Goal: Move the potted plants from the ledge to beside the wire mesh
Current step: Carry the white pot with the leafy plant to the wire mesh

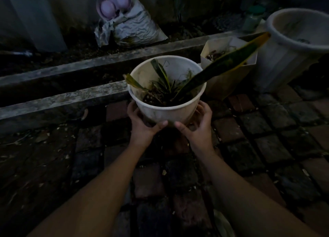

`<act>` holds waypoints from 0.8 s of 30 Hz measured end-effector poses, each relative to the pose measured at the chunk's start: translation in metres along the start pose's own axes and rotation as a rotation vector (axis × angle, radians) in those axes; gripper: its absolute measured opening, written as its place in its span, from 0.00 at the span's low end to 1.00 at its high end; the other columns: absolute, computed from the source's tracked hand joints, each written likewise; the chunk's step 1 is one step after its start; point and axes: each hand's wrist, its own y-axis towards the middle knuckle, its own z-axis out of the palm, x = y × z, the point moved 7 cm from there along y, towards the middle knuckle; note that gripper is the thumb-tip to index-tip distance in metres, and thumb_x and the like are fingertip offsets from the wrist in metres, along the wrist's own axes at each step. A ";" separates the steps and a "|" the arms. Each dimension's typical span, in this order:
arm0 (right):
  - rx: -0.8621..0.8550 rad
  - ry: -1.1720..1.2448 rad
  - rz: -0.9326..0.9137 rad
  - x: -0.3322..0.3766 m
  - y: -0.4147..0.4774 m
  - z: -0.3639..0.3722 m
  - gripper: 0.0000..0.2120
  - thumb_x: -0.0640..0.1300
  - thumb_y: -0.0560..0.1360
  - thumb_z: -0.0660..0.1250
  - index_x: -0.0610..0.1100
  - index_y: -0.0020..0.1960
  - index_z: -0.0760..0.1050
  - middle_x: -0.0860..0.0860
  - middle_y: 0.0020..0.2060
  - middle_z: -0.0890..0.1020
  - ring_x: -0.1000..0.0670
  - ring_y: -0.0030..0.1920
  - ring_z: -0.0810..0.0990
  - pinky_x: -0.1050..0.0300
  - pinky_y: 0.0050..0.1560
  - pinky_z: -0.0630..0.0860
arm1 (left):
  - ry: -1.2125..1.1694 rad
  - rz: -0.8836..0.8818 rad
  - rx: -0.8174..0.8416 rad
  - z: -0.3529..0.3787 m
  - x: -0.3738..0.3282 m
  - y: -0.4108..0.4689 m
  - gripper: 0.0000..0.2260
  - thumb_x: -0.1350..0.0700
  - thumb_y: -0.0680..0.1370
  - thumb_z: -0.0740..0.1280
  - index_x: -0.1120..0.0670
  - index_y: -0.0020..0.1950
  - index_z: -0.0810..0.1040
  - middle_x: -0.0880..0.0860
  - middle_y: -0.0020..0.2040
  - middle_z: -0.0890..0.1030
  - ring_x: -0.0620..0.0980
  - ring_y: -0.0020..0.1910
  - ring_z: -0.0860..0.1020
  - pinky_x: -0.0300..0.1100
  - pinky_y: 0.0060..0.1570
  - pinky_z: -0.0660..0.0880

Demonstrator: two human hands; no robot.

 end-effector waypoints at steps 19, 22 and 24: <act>0.187 0.064 0.228 -0.045 0.032 0.002 0.60 0.44 0.60 0.84 0.52 0.81 0.49 0.47 0.75 0.66 0.46 0.74 0.66 0.44 0.69 0.74 | 0.005 -0.102 0.012 0.024 0.034 0.009 0.73 0.48 0.52 0.86 0.45 0.81 0.36 0.52 0.81 0.59 0.49 0.75 0.66 0.41 0.66 0.76; 0.245 0.066 0.238 -0.044 0.042 0.001 0.59 0.37 0.63 0.83 0.51 0.81 0.48 0.47 0.76 0.64 0.47 0.74 0.66 0.55 0.64 0.77 | -0.026 -0.119 0.038 0.021 0.037 0.014 0.74 0.47 0.49 0.87 0.44 0.81 0.40 0.52 0.80 0.61 0.52 0.76 0.67 0.58 0.69 0.74; 0.281 0.055 0.193 -0.039 0.048 0.002 0.59 0.32 0.64 0.81 0.50 0.81 0.45 0.47 0.76 0.62 0.50 0.71 0.67 0.68 0.55 0.78 | -0.031 -0.129 0.045 0.019 0.038 0.013 0.74 0.44 0.49 0.87 0.42 0.81 0.40 0.51 0.80 0.61 0.52 0.77 0.66 0.59 0.70 0.73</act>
